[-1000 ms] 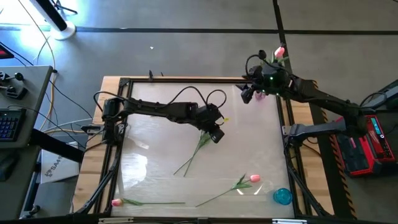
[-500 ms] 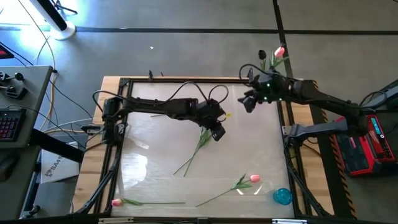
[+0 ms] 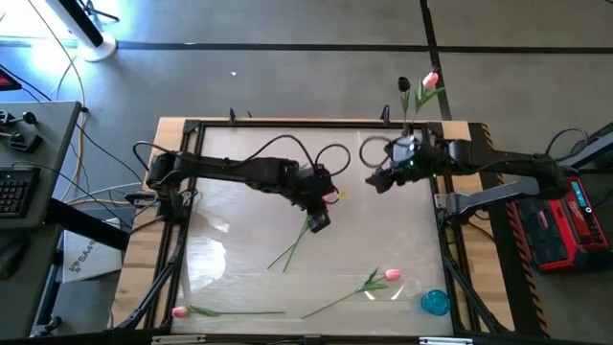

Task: Sort flowers into vase by color
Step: Put the bottom right pink flower into the purple vase

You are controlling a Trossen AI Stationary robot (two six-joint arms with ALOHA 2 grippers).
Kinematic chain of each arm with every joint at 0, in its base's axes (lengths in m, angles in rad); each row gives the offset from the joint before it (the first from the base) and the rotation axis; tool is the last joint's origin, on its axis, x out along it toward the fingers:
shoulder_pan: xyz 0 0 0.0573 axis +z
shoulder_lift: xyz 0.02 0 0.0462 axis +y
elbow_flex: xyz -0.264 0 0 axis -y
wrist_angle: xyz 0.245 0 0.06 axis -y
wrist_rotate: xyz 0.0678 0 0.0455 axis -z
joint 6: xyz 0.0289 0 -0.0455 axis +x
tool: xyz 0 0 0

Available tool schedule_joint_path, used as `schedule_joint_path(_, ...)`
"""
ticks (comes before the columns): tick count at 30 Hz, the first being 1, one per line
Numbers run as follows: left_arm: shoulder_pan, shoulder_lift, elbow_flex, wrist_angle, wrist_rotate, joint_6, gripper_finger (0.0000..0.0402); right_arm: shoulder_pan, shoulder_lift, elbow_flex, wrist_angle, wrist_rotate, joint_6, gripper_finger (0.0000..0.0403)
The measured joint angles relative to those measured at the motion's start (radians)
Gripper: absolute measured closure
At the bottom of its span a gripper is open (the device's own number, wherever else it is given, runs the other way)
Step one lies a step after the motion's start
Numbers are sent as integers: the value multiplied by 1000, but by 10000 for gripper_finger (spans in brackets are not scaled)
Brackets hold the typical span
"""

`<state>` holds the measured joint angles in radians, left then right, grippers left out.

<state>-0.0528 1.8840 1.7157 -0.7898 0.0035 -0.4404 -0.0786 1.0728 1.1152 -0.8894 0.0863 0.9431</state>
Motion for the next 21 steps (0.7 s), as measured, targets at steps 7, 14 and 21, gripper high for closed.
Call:
schedule_joint_path(7,-90,-3,0,-61,-17,0,358,213,6,0,-5,140,238,167)
schedule_joint_path(14,-158,-3,-1,-32,-20,12,358,361,87,0,-6,146,417,167)
schedule_joint_path(21,-203,0,-125,440,-65,59,358,412,175,0,-7,94,479,167)
